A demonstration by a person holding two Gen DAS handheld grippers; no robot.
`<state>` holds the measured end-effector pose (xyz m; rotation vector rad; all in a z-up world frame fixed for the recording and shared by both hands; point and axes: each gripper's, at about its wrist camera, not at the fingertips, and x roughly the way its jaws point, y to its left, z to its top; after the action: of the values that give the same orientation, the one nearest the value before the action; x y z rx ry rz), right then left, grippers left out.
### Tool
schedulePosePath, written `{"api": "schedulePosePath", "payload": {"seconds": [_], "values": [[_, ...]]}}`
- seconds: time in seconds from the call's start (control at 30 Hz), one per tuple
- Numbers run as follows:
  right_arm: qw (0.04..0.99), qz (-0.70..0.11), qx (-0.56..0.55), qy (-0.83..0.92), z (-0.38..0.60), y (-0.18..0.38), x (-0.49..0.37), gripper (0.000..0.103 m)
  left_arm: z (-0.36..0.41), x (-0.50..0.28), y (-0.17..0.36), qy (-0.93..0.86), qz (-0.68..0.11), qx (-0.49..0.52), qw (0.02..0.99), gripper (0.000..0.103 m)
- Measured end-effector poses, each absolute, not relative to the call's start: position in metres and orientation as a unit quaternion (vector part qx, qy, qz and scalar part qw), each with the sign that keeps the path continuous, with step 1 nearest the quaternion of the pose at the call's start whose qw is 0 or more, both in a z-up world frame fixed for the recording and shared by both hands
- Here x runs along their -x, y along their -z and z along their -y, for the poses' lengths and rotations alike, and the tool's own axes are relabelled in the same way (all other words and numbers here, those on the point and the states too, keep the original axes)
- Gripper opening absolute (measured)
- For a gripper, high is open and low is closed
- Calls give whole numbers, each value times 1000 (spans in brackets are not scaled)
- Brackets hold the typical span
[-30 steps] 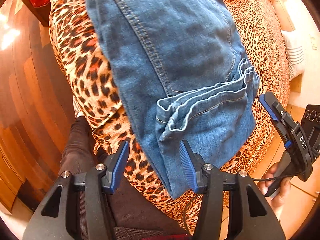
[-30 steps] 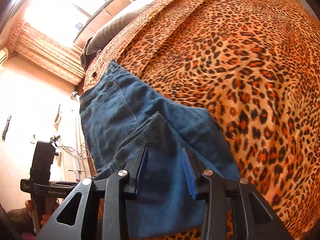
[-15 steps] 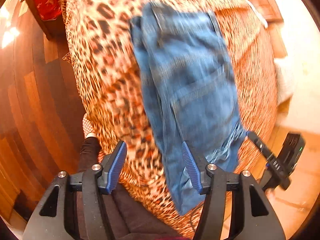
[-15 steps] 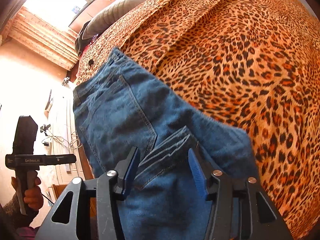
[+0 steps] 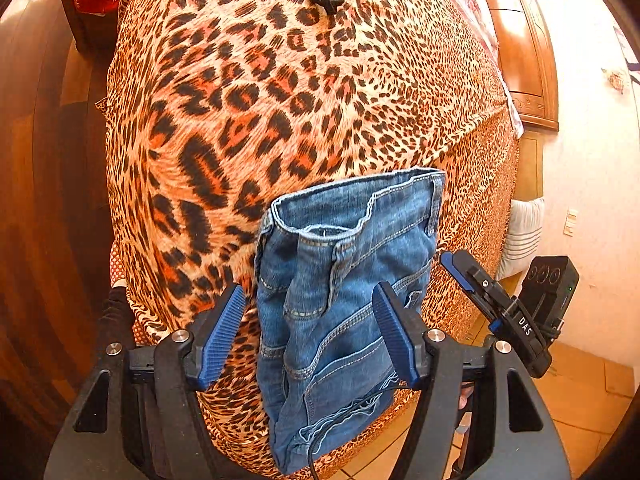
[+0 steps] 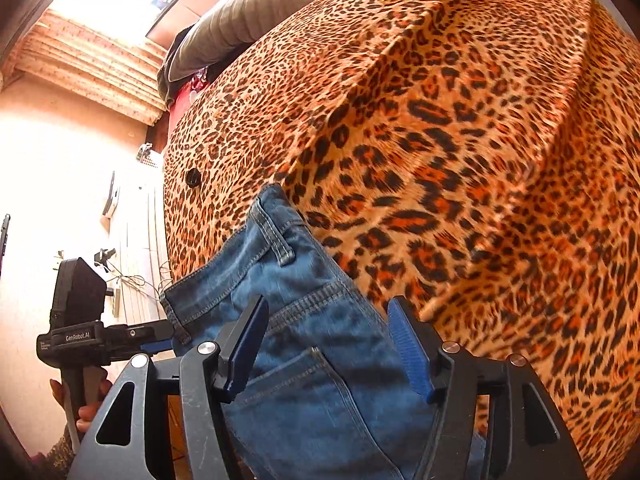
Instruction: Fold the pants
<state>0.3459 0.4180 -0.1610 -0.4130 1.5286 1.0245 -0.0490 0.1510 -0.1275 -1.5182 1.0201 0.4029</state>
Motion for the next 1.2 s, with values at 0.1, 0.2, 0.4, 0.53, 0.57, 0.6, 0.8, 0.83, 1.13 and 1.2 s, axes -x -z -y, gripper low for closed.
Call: {"api": "schedulePosePath", "payload": {"seconds": [0.1,0.2,0.4,0.53,0.57,0.6,0.8,0.83,1.13,1.2], "values": [[571,-657,195,-452,-450,173,-347,68,-158,50,133,-174,-425,666,587,66],[559,-655,213,-461,-470,183,-344,68,-163,55,135,-175,-412,680,581,68],[532,-652,236,-486,-499,207,-336,70,-169,45,143,-169,-406,693,571,82],[529,-639,239,-505,-512,210,-331,70,-163,30,143,-147,-411,689,578,81],[525,-638,241,-509,-514,210,-330,68,-161,28,142,-144,-415,683,583,80],[524,-635,248,-511,-513,209,-328,64,-159,26,141,-147,-417,674,592,72],[528,-614,293,-509,-517,213,-316,25,-156,38,141,-168,-433,647,605,21],[527,-610,298,-511,-519,211,-312,24,-155,38,137,-171,-433,642,609,20],[550,-582,249,-544,-497,162,-297,18,-126,42,66,-173,-430,556,690,18],[558,-573,233,-553,-486,145,-295,18,-115,43,50,-172,-430,535,706,18]]}}
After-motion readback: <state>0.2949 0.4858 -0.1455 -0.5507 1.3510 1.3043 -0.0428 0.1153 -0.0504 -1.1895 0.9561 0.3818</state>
